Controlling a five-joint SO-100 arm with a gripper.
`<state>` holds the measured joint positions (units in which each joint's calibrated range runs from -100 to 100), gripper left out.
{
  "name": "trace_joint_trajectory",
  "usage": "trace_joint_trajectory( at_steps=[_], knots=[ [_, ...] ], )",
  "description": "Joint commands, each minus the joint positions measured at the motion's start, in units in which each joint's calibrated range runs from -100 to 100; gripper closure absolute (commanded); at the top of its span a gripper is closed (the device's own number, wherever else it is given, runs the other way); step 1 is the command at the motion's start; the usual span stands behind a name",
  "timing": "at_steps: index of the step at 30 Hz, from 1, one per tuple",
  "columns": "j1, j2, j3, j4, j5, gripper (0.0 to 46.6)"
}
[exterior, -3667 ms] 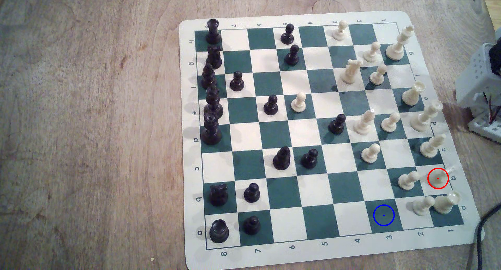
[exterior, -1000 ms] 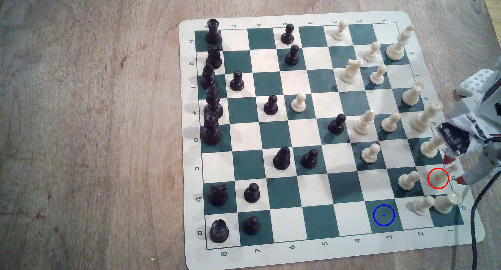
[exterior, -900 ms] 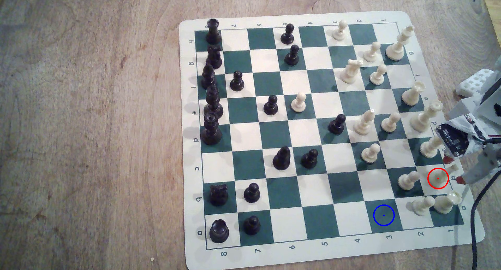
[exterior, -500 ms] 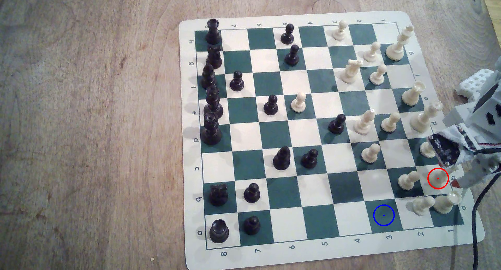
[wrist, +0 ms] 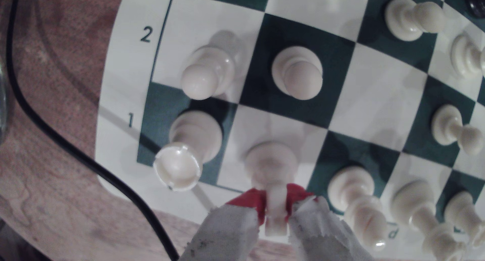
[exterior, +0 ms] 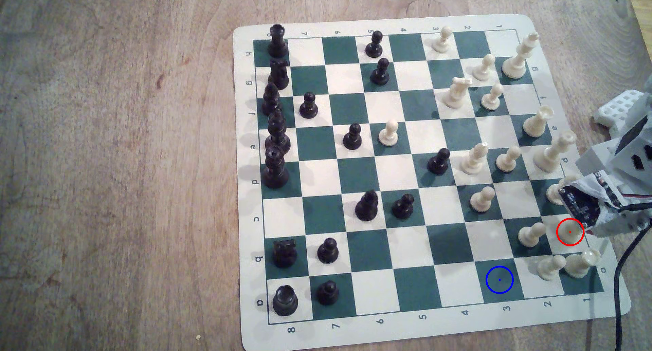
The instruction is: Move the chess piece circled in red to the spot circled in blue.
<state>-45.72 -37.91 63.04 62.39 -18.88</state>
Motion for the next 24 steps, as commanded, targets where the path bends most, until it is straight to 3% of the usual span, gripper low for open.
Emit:
trace_joint_trajectory(
  at_steps=[1, 13, 24],
  knots=[
    [-0.23, -0.29, -0.48, 0.43, 0.34, 46.4],
    [1.02, -4.96, -11.0, 11.48, 1.27, 46.4],
    [2.59, -1.98, -31.12, 22.29, 3.71, 46.4]
  ],
)
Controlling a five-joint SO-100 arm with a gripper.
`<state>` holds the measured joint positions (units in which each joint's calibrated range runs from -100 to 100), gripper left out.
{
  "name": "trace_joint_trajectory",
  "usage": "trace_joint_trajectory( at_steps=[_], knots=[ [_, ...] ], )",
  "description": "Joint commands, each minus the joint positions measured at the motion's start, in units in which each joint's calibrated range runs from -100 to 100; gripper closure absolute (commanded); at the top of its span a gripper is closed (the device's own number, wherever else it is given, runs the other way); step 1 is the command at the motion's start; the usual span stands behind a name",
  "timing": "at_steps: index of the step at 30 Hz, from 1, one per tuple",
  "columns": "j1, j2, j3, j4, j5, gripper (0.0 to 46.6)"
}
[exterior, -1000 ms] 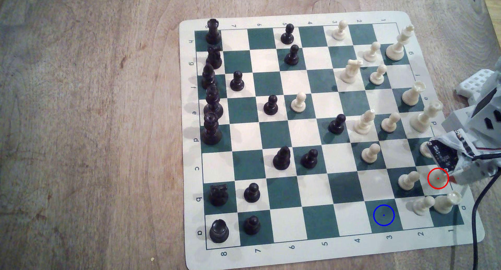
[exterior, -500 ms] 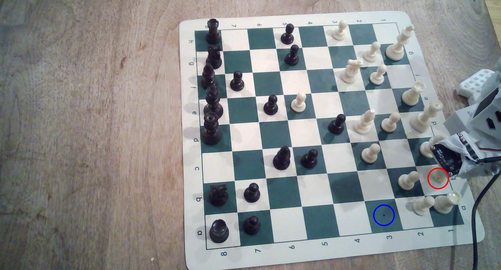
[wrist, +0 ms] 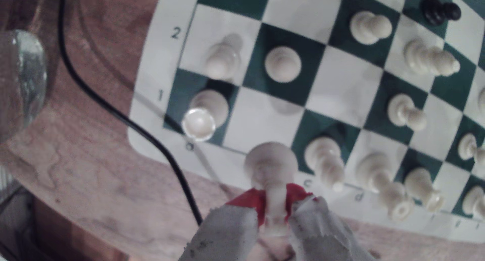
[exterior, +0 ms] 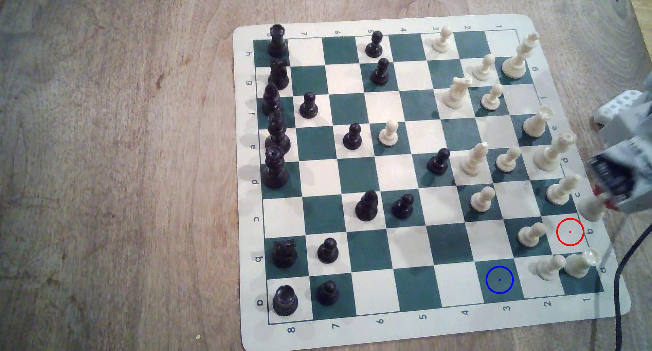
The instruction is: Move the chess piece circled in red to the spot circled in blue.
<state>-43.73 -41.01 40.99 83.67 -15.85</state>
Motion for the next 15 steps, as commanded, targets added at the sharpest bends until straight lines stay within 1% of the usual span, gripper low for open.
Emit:
trace_joint_trajectory(
  at_steps=[1, 8, 15],
  knots=[
    [0.67, 1.96, -9.89, 0.86, 0.83, 46.4],
    [1.53, 12.07, -20.22, -2.26, 2.0, 46.4],
    [2.32, 20.64, -24.21, -9.87, 1.71, 46.4]
  ],
)
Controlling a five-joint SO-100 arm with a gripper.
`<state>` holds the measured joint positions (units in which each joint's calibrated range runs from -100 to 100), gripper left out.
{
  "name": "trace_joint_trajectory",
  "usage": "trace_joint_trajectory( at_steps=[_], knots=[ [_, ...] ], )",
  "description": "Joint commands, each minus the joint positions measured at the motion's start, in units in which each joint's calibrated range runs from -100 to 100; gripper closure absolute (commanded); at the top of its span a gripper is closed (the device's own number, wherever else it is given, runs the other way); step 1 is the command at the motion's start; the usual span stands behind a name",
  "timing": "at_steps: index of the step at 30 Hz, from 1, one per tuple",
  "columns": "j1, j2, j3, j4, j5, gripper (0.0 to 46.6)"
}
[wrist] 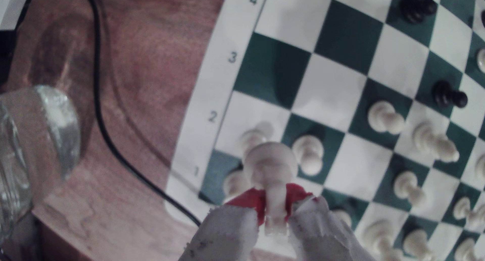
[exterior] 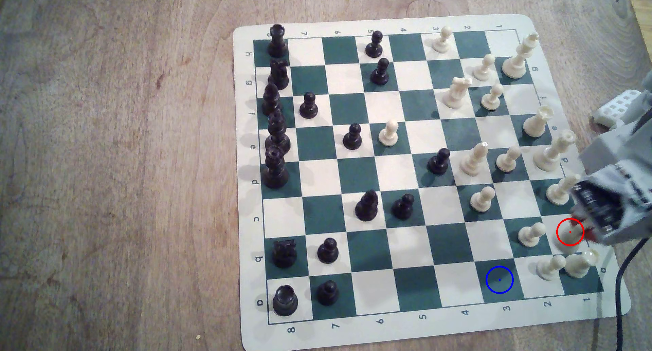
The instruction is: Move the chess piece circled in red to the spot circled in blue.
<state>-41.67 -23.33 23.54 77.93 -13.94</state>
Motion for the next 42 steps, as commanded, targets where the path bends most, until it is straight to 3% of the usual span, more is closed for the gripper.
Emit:
trace_joint_trajectory(
  at_steps=[1, 21, 42],
  knots=[
    [0.25, 4.06, -7.22, -4.79, -0.2, 46.4],
    [2.13, 22.91, -14.93, -10.03, -5.91, 46.4],
    [2.99, 26.9, -14.48, -12.65, -5.37, 46.4]
  ],
)
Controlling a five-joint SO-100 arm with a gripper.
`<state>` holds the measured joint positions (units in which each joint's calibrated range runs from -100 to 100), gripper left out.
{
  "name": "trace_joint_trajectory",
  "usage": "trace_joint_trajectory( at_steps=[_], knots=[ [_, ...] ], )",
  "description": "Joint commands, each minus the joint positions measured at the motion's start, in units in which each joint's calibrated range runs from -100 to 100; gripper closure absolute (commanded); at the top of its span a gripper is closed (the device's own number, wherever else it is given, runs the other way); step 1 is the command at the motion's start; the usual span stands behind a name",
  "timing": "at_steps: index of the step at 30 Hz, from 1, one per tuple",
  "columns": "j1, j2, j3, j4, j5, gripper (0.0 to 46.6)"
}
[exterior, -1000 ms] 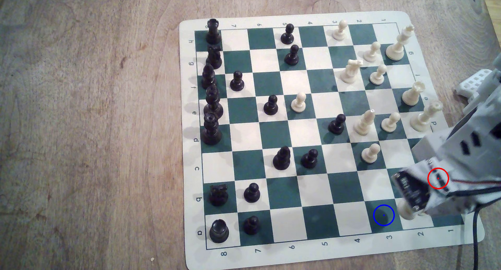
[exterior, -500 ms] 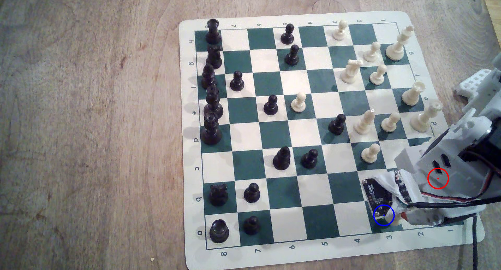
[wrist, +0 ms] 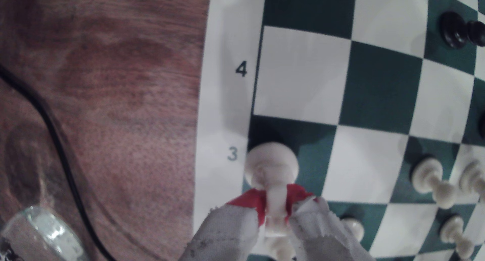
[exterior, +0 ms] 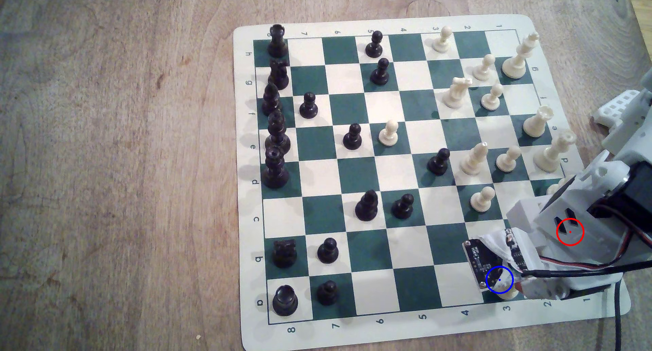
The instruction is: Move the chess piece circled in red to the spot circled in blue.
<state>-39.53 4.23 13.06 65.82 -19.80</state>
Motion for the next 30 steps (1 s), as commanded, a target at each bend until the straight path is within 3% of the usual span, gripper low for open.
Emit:
trace_joint_trajectory(
  at_steps=[1, 23, 27, 30],
  knots=[
    [0.93, -0.58, -3.99, -0.54, 0.63, 46.4],
    [1.24, -0.07, -2.72, -0.38, 1.71, 46.2],
    [1.24, -0.07, -2.72, 0.03, 1.86, 35.3],
    [1.01, -0.75, -2.36, 0.28, 1.95, 33.0]
  ],
)
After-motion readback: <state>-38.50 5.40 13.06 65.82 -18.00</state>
